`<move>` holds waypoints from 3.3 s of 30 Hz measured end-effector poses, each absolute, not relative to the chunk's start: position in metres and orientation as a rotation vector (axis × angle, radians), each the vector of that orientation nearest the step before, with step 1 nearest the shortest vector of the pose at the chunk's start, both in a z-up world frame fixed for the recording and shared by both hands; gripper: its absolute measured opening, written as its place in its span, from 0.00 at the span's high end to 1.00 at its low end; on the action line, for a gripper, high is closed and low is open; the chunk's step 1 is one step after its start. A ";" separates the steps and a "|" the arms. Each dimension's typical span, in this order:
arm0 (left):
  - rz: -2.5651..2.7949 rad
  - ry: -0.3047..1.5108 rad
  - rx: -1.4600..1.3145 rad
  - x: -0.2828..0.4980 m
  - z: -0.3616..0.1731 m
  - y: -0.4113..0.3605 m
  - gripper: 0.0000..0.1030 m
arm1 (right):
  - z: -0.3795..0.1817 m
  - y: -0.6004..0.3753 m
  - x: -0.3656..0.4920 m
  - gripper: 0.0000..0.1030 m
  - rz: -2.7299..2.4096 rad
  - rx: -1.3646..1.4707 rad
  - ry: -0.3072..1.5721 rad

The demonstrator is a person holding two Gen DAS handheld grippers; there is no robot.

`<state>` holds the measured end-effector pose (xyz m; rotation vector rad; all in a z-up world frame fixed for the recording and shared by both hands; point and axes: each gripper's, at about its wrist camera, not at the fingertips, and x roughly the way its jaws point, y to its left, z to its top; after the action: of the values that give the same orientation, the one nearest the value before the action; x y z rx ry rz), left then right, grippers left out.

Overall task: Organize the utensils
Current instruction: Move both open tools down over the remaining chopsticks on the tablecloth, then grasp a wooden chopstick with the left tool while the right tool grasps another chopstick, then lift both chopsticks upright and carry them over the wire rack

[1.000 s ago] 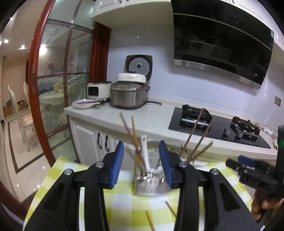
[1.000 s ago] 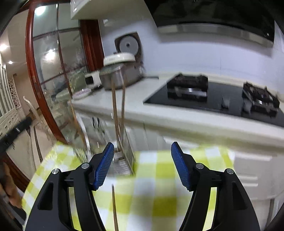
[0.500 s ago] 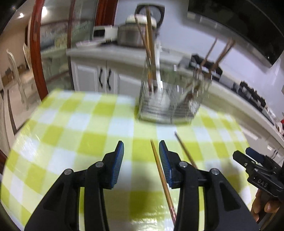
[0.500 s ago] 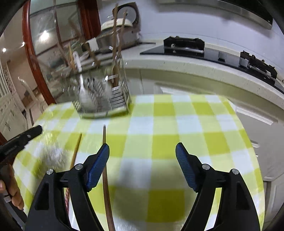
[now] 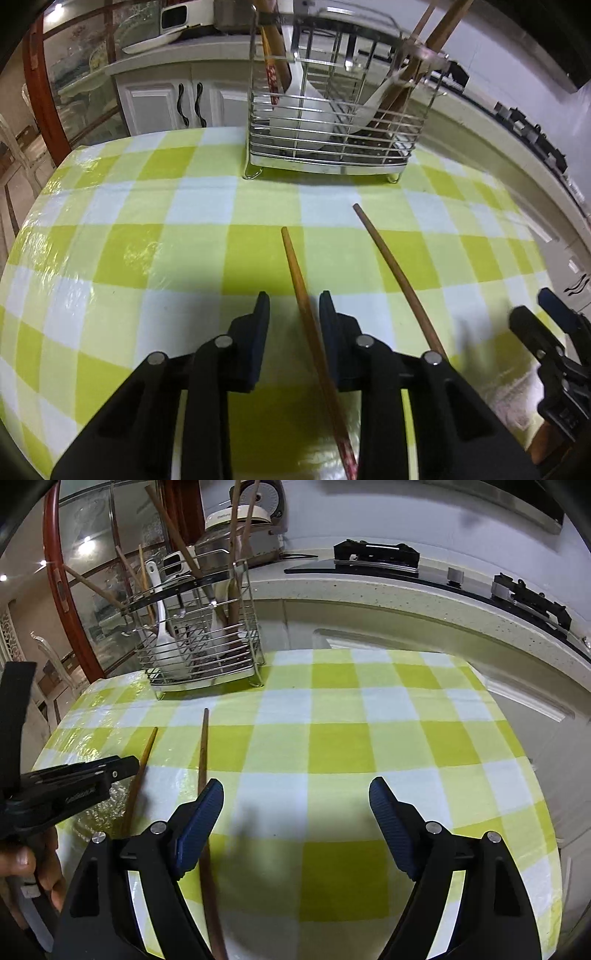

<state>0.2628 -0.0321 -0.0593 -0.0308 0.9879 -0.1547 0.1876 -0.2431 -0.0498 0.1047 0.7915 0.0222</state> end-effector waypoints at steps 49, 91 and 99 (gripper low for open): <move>-0.115 0.947 -0.036 0.248 -0.054 0.039 0.94 | -0.078 -0.141 0.284 0.87 0.208 -0.107 0.998; -0.149 0.648 -0.060 0.179 0.071 0.015 0.94 | 0.079 -0.214 0.183 0.92 0.147 0.024 0.646; -0.158 0.632 -0.051 0.176 0.077 0.009 0.94 | 0.085 -0.217 0.177 0.92 0.137 0.029 0.626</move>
<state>0.1759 0.0094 0.0770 -0.0511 0.6324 -0.1579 0.1769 -0.2173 0.0853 0.0293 0.6263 0.1371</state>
